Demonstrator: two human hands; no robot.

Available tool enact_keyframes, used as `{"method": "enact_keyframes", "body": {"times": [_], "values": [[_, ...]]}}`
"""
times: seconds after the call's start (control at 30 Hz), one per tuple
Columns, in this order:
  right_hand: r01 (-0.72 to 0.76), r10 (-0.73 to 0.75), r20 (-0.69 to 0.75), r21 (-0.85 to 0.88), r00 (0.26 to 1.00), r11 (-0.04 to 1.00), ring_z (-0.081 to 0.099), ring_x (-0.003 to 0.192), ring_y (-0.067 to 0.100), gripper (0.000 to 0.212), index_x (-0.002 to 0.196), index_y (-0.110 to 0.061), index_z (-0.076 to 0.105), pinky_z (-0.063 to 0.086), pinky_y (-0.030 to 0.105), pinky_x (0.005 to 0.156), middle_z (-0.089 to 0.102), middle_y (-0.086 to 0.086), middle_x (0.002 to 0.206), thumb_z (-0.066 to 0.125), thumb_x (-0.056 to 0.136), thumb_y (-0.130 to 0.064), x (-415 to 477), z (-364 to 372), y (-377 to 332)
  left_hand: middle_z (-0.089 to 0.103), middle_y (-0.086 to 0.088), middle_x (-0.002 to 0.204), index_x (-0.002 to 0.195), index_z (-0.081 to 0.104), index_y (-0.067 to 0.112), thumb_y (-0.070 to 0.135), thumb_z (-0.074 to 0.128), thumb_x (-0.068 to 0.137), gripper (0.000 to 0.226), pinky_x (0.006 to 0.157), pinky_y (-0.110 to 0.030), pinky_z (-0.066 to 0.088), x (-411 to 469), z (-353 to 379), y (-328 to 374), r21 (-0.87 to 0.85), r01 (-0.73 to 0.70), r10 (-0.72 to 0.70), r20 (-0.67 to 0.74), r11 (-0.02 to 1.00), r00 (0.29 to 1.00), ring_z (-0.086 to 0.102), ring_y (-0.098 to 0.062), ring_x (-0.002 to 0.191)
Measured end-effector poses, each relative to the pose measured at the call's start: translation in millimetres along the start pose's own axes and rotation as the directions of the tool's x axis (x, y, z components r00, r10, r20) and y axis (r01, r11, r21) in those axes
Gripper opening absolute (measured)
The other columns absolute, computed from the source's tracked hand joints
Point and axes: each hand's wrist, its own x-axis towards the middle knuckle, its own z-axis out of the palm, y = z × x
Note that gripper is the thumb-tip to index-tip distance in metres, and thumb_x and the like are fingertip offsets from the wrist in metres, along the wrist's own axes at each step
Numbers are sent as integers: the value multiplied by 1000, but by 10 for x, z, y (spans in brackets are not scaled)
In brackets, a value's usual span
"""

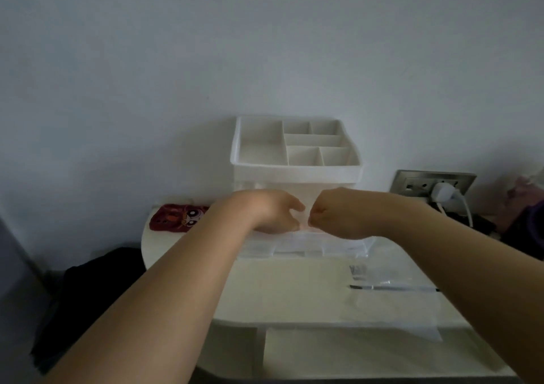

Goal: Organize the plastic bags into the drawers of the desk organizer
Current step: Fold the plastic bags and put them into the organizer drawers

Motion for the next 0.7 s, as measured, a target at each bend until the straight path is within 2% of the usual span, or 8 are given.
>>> {"method": "enact_keyframes", "body": {"times": [0.07,0.13,0.3,0.37,0.43,0.53,0.63,0.7], "values": [[5,-5,12,32,1000,999,57,102,23,33,119,-8,59,44,30,92,61,9,115,39,99,-24,58,8,35,30,1,153,146,32,27,43,51,93,59,108,-33,26,127,-17,12,85,55,-60,58,995,996,33,-23,136],[-2,0,32,33,1000,999,57,105,24,33,120,-7,59,44,33,96,60,9,118,40,98,-23,132,37,64,33,-6,150,145,33,24,48,55,89,66,110,-38,30,192,15,-23,149,107,-113,36,983,993,36,-27,134],[0,-1,-8,-14,1000,1000,55,112,25,32,122,-4,58,40,27,93,58,11,124,39,99,-14,175,70,138,45,-8,138,135,46,20,45,64,83,60,102,-36,38,262,67,39,12,178,-177,-19,984,984,47,-30,120],[20,-22,-35,-39,999,999,54,113,25,32,123,-4,57,40,26,93,58,12,125,38,99,-14,110,47,156,50,-6,136,133,50,22,44,66,82,58,96,-31,39,238,54,68,4,129,-128,-59,992,990,49,-27,117],[68,-72,-90,-48,993,997,54,113,22,32,122,-7,59,40,24,92,57,8,126,38,100,-17,-6,-16,195,48,-4,140,139,45,20,44,66,83,64,92,-28,35,158,21,85,-30,97,-100,-98,995,990,46,-24,124],[169,-149,-268,50,952,984,55,105,8,26,114,-19,63,36,17,87,60,-5,119,45,97,-26,-244,-132,309,38,-1,149,144,36,20,49,58,88,67,102,-28,31,-34,14,105,-59,33,-46,-229,998,972,40,-19,132],[244,-122,-499,187,858,952,60,80,-2,15,95,-28,66,46,12,75,64,-19,90,53,91,-32,-461,-135,491,50,8,137,136,47,26,41,56,90,49,96,-23,40,-269,160,249,-90,-185,124,-458,979,880,51,-7,117],[267,-57,-611,258,789,929,60,66,-2,11,80,-30,65,48,9,62,64,-19,70,57,85,-36,-582,-36,633,56,18,120,127,54,32,36,56,91,36,87,-15,44,-422,303,400,-102,-360,249,-550,927,797,54,6,102]]}}
